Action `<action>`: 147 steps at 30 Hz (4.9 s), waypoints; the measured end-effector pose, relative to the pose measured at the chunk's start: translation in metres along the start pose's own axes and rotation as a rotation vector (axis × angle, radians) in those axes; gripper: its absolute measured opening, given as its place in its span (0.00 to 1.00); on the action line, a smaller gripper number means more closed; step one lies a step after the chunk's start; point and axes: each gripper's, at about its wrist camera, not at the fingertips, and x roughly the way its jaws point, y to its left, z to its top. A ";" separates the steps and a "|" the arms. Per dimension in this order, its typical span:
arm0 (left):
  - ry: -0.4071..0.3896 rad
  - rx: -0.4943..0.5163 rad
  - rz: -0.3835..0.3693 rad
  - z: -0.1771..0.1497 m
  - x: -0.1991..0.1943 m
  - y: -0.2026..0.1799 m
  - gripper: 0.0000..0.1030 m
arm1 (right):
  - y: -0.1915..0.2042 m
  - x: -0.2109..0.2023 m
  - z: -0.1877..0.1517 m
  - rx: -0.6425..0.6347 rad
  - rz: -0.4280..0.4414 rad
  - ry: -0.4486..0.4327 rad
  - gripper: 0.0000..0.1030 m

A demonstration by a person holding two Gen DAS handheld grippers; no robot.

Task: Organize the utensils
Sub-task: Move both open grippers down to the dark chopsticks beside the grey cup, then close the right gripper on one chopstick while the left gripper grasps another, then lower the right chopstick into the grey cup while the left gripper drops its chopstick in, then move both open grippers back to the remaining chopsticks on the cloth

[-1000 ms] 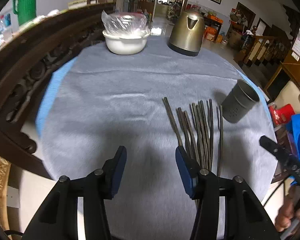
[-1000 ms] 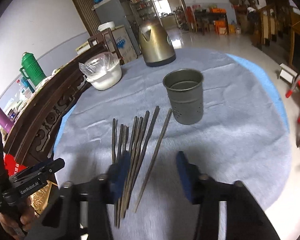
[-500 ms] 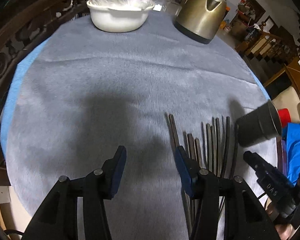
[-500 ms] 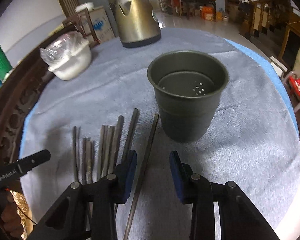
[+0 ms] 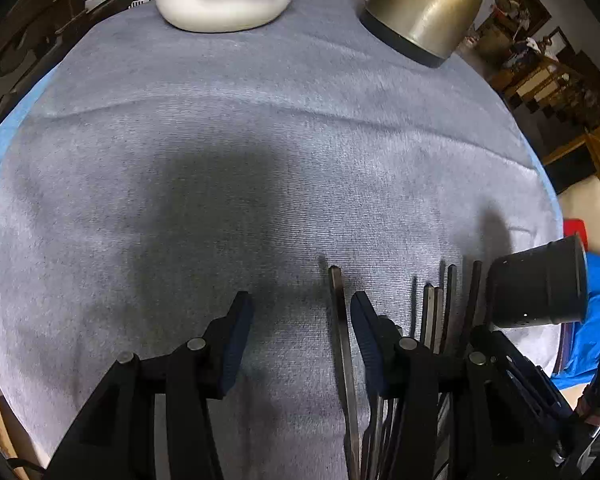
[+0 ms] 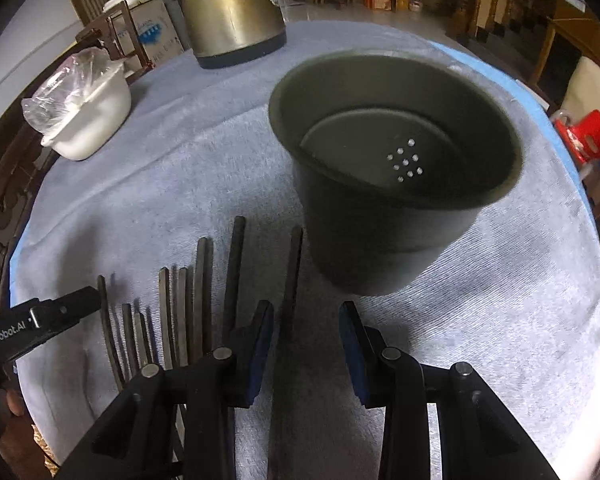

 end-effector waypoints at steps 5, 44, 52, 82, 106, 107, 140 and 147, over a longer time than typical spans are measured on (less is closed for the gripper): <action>-0.022 0.024 0.017 0.002 0.004 -0.005 0.32 | -0.002 0.002 0.003 -0.004 0.006 -0.020 0.15; -0.643 0.180 -0.213 -0.032 -0.237 -0.112 0.05 | -0.108 -0.214 0.019 0.031 0.541 -0.679 0.06; -0.793 0.188 -0.255 -0.001 -0.247 -0.163 0.05 | -0.128 -0.231 0.054 0.130 0.465 -0.868 0.06; -0.526 0.230 0.188 -0.105 -0.131 -0.062 0.49 | -0.116 -0.186 -0.058 -0.004 0.477 -0.603 0.60; -0.433 0.254 0.302 -0.114 -0.091 -0.034 0.52 | -0.037 -0.128 -0.068 -0.113 0.454 -0.403 0.55; -0.429 0.256 0.300 -0.113 -0.090 -0.035 0.52 | -0.037 -0.125 -0.066 -0.109 0.452 -0.398 0.55; -0.326 0.265 0.310 -0.075 -0.042 -0.039 0.52 | -0.034 -0.067 -0.034 -0.052 0.418 -0.283 0.55; -0.317 0.261 0.306 -0.071 -0.038 -0.036 0.52 | -0.028 -0.059 -0.032 -0.052 0.417 -0.266 0.55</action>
